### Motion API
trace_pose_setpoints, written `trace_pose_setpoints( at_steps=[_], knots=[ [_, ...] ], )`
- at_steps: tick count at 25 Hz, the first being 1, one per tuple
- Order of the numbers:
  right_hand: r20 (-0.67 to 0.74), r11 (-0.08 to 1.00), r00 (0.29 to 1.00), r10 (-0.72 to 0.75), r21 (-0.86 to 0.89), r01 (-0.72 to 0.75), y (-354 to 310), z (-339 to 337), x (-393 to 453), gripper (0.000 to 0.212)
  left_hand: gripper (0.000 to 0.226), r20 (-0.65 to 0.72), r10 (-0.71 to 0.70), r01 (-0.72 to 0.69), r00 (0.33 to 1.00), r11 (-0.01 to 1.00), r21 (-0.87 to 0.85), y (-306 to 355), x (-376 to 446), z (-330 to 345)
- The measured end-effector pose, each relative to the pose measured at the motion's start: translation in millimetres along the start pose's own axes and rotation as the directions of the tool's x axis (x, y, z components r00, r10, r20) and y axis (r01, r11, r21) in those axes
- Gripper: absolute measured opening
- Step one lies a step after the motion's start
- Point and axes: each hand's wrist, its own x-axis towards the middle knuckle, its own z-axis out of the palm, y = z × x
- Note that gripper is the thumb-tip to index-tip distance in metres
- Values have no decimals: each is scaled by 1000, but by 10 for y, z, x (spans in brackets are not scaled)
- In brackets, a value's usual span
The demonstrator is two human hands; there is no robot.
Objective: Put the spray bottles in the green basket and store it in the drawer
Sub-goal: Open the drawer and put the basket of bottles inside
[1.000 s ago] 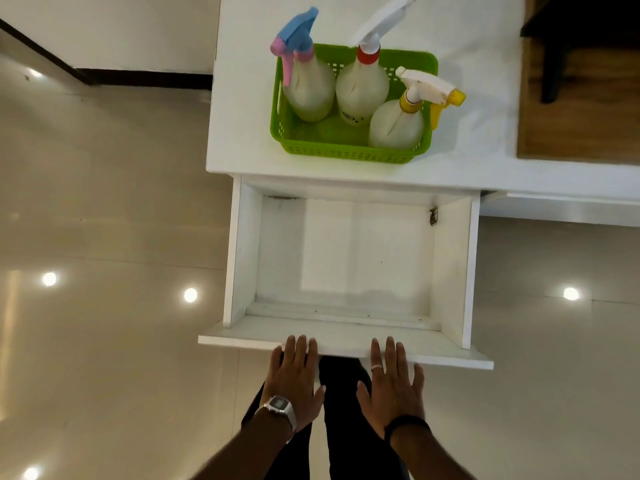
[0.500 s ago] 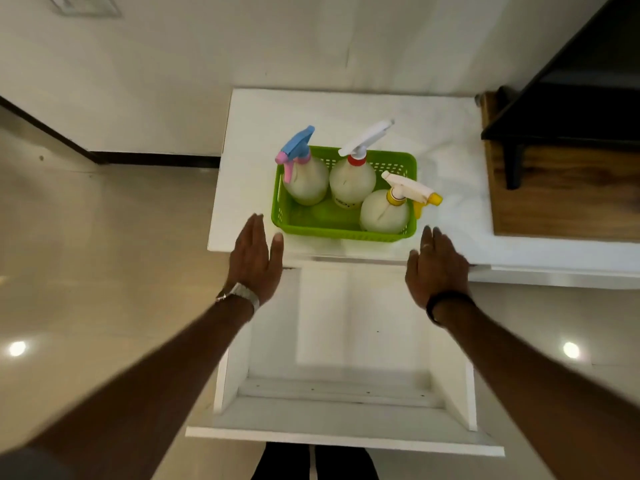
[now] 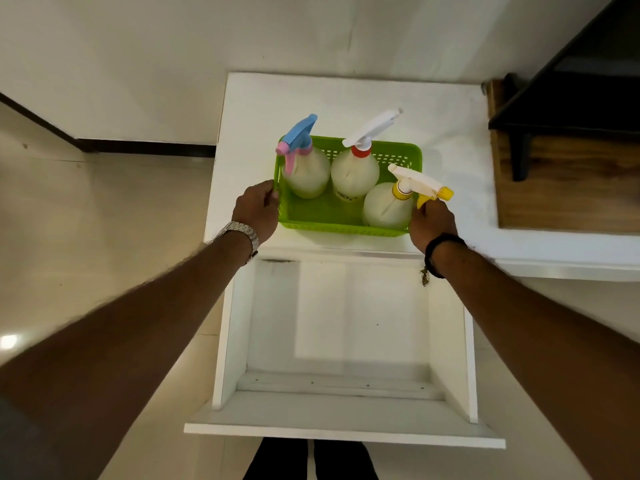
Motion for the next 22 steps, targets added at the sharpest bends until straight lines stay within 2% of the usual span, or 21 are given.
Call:
trace_pose_setpoints(
  at_steps=[2, 5, 8, 10, 12, 15, 18, 20, 22],
  knots=[
    [-26, 999, 999, 28, 22, -27, 86, 39, -91, 18, 23, 5, 4, -4, 1000, 1000, -30, -47, -97, 1],
    [-41, 998, 998, 52, 47, -50, 268, 79, -370, 22, 22, 27, 17, -15, 1000, 998, -56, -172, -359, -4],
    [-62, 979, 998, -23, 202, 35, 541, 112, -807, 38, 22, 48, 69, -63, 996, 990, -127, -376, -755, -20],
    [-53, 959, 996, -73, 269, 85, 789, 129, -1149, 31, 21, 40, 106, -99, 994, 984, -147, -535, -1115, -20],
    [-34, 949, 995, -92, 299, 98, 1063, 176, -1447, 38, 22, 47, 108, -98, 993, 980, -176, -739, -1475, 16],
    [23, 950, 996, -82, 304, 71, 1485, 327, -1748, 41, 24, 140, -25, 57, 990, 971, -233, -1144, -1837, 162],
    [149, 970, 989, 0, 241, -36, 1833, 648, -1870, 37, 29, 266, -215, 285, 940, 922, -263, -1554, -1999, 338],
    [248, 953, 964, 91, 260, -157, 1976, 923, -1839, 40, 25, 317, -349, 427, 882, 877, -221, -1753, -1959, 473],
    [329, 920, 929, 171, 283, -270, 2095, 1162, -1771, 47, 23, 409, -485, 613, 773, 737, -285, -1793, -1836, 610]
  ],
)
